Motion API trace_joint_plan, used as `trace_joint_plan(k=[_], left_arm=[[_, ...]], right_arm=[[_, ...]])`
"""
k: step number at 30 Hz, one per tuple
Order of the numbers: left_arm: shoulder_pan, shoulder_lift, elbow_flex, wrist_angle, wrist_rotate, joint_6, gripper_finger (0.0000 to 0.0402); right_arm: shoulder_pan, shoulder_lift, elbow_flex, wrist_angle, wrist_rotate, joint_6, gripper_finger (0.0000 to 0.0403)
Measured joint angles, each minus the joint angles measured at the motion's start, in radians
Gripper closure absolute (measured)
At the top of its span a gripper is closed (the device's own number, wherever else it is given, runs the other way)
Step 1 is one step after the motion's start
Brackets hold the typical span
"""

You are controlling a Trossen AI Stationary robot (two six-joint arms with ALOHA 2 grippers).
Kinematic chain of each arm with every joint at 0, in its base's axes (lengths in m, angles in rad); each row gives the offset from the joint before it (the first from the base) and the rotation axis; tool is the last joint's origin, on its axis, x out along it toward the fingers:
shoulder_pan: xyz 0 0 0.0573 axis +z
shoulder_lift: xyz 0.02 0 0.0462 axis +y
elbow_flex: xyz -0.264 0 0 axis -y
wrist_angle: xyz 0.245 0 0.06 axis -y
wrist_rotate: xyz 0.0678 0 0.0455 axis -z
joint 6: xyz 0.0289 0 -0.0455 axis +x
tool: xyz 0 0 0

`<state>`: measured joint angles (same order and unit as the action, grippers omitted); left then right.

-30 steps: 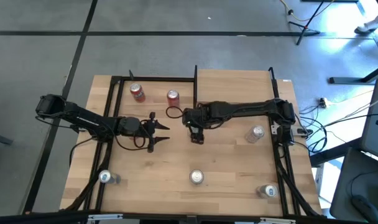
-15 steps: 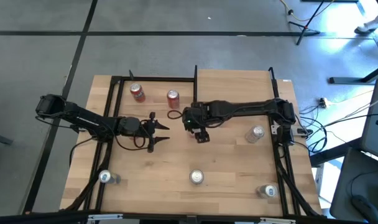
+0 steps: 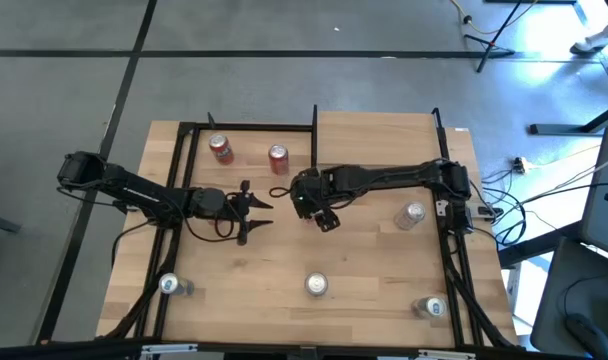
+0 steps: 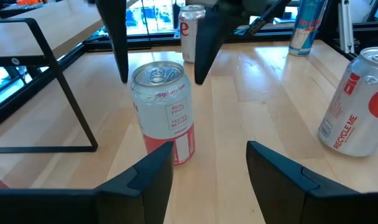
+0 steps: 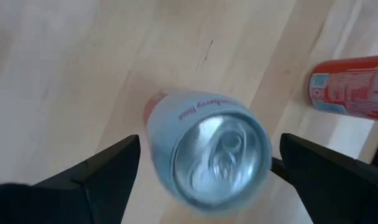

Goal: Place canned beverage on shelf
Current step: Put the right pink soda can on the shelf

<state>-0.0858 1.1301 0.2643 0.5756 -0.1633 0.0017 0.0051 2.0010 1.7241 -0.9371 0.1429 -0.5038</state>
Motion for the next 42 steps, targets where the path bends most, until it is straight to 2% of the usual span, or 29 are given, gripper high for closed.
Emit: trace_joint_plan(k=[7,12,14,15,18,23,27,30,34,36,42], left_arm=[[0.000,0.000,0.001,-0.008,0.001,0.000,0.0209],[0.000,0.000,0.001,-0.008,0.001,0.001,0.0209],[0.000,0.000,0.001,-0.007,0.001,0.000,0.0209],[0.000,0.000,0.001,-0.007,0.001,0.000,0.0209],[0.000,0.000,0.001,-0.007,0.001,0.000,0.0209],[0.000,0.000,0.001,-0.005,-0.001,-0.016,0.0209],[0.000,0.000,0.001,0.002,-0.007,-0.032,0.0209],[0.000,0.000,0.001,0.002,-0.007,-0.065,0.0209],[0.000,0.000,0.001,0.002,-0.007,-0.073,0.0209],[0.000,0.000,0.001,0.003,-0.007,-0.073,0.0209],[0.000,0.000,0.000,0.005,-0.007,-0.071,0.0209]], right_arm=[[0.000,0.052,0.000,-0.005,0.063,-0.006,0.0036],[0.002,0.051,0.000,0.001,0.050,0.053,0.0095],[0.002,0.050,0.008,-0.014,0.051,0.133,0.0126],[0.001,0.050,0.010,-0.020,0.054,0.182,0.0128],[0.001,0.052,0.032,-0.053,0.066,0.362,0.0128],[0.001,0.051,0.104,-0.178,0.045,0.779,0.0128],[0.001,0.051,0.107,-0.213,-0.008,0.955,0.0125],[-0.007,0.058,0.073,-0.189,-0.059,0.984,0.0098],[-0.011,0.060,0.048,-0.127,-0.030,0.962,0.0069],[-0.012,0.060,0.047,-0.099,-0.013,0.934,0.0060],[-0.011,0.061,0.082,-0.134,-0.074,0.905,0.0052]])
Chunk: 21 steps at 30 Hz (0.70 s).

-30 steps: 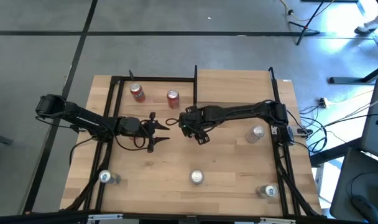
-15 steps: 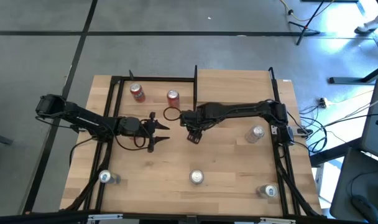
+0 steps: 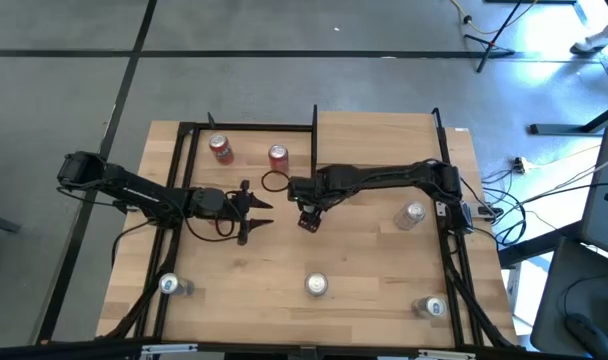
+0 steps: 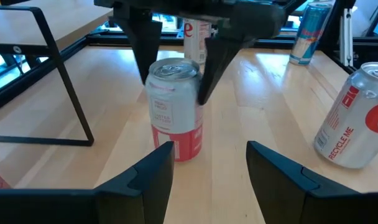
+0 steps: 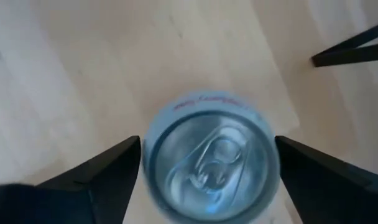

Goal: Place canned beverage on shelf
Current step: Put the right pink soda can on the shelf

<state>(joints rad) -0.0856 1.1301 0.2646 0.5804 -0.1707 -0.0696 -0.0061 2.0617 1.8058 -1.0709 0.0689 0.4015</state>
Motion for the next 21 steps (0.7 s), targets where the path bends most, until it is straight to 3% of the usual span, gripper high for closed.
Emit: trace_joint_plan(k=[5,10,16,21], left_arm=[[0.000,0.000,0.000,-0.002,0.000,0.000,0.0209],[0.000,0.000,0.000,-0.003,0.000,0.000,0.0209],[0.000,0.000,0.000,-0.003,0.000,0.001,0.0209],[0.000,0.000,0.000,-0.003,0.000,0.001,0.0209]], right_arm=[[0.000,0.000,0.056,-0.122,-0.043,-0.076,0.0055],[0.000,-0.007,0.086,-0.249,-0.013,-0.253,0.0055],[-0.001,-0.012,0.087,-0.248,0.024,-0.508,0.0055],[0.000,-0.012,0.084,-0.170,0.006,-0.537,0.0054]])
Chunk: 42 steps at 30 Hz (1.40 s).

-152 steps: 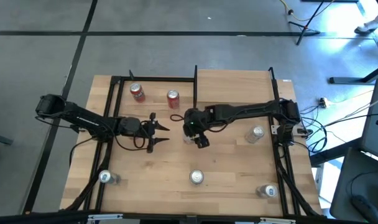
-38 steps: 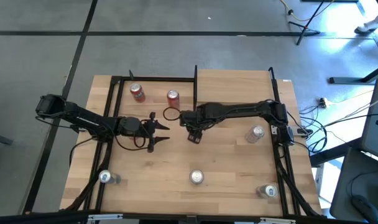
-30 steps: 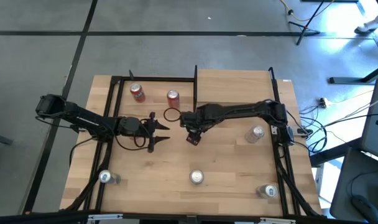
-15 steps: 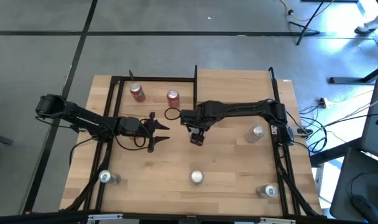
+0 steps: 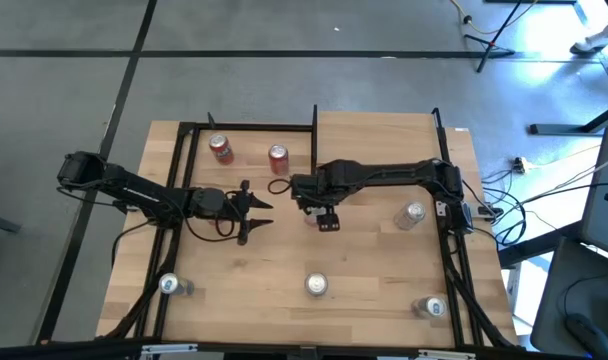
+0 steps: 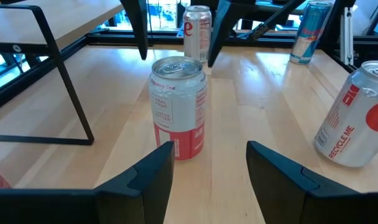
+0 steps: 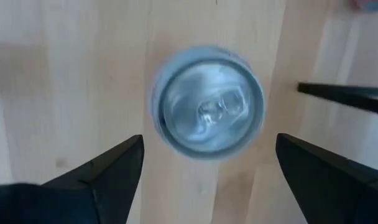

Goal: Place canned beverage on shelf
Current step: Put the right pink soda can on the shelf

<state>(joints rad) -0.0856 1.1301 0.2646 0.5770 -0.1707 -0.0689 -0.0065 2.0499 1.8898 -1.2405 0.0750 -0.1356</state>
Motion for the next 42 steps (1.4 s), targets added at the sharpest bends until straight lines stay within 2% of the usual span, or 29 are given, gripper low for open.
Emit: trace_joint_plan(k=[7,20,23,25,29,31,34,39,42], left_arm=[[0.000,0.000,0.000,0.000,0.000,0.000,0.0209],[0.000,0.000,-0.001,0.000,0.000,0.000,0.0209],[0.000,0.000,-0.001,-0.001,0.000,0.000,0.0209],[0.000,0.000,-0.001,-0.002,0.000,0.000,0.0209],[0.000,0.000,-0.001,-0.007,0.000,0.000,0.0209],[0.000,0.000,-0.001,-0.007,0.000,0.000,0.0209],[0.000,0.000,-0.001,-0.006,0.000,0.000,0.0209],[0.000,0.000,-0.001,0.003,-0.001,-0.001,0.0209],[0.000,0.000,-0.001,0.003,-0.001,-0.012,0.0209]], right_arm=[[-0.001,0.006,-0.001,0.100,-0.009,-0.127,0.0054],[0.001,0.050,-0.003,0.089,-0.024,-0.521,0.0054],[0.001,0.064,-0.003,0.085,-0.023,-0.526,0.0068],[0.001,0.068,-0.002,0.079,-0.019,-0.512,0.0093],[0.008,0.067,-0.001,0.075,0.002,-0.416,0.0154],[0.017,0.066,0.004,0.073,0.024,-0.281,0.0154],[0.021,0.068,0.042,0.054,0.075,0.025,0.0154],[0.011,0.064,0.092,-0.016,0.060,0.453,0.0154],[0.009,0.064,0.079,-0.012,0.012,0.549,0.0138]])
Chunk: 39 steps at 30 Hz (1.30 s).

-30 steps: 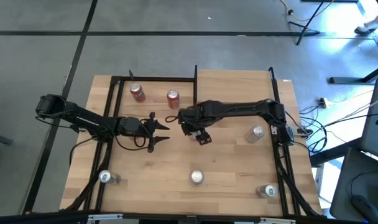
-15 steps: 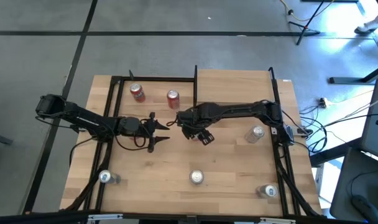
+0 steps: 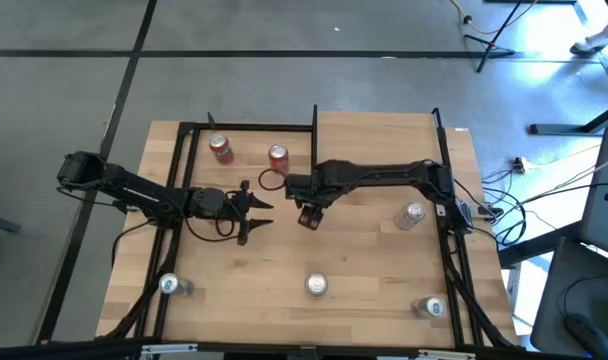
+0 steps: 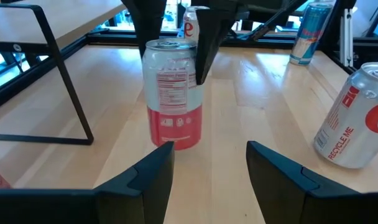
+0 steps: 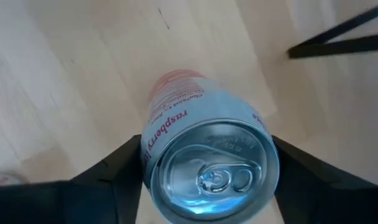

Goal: Place canned beverage on shelf
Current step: Put the right pink soda can on the shelf

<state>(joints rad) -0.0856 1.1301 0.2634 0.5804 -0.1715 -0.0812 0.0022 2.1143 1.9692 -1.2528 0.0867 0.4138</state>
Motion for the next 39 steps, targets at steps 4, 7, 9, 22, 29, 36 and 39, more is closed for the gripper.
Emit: trace_joint_plan(k=[4,7,9,22,29,36,39], left_arm=[[0.000,0.000,0.000,0.000,0.002,-0.015,0.0209],[0.000,0.000,0.000,0.000,0.003,-0.015,0.0209],[0.000,0.000,0.000,0.005,0.005,-0.014,0.0209],[0.000,0.000,0.000,0.002,0.009,-0.015,0.0209],[0.000,0.000,0.000,0.000,0.009,-0.016,0.0209],[0.000,0.000,0.000,-0.004,0.010,-0.017,0.0209],[0.000,0.000,0.000,-0.004,0.022,-0.017,0.0209]], right_arm=[[-0.005,0.016,-0.048,0.021,-0.073,0.050,0.0104],[-0.007,0.011,-0.075,0.060,-0.071,0.052,0.0097],[-0.008,0.011,-0.068,0.065,-0.067,0.029,0.0095],[-0.008,0.017,0.063,-0.061,-0.080,-0.025,0.0091],[-0.009,0.039,0.062,-0.018,-0.079,-0.025,0.0091],[-0.008,0.065,0.063,0.009,-0.080,-0.032,0.0090],[-0.005,0.071,0.063,0.016,-0.065,-0.053,0.0090]])
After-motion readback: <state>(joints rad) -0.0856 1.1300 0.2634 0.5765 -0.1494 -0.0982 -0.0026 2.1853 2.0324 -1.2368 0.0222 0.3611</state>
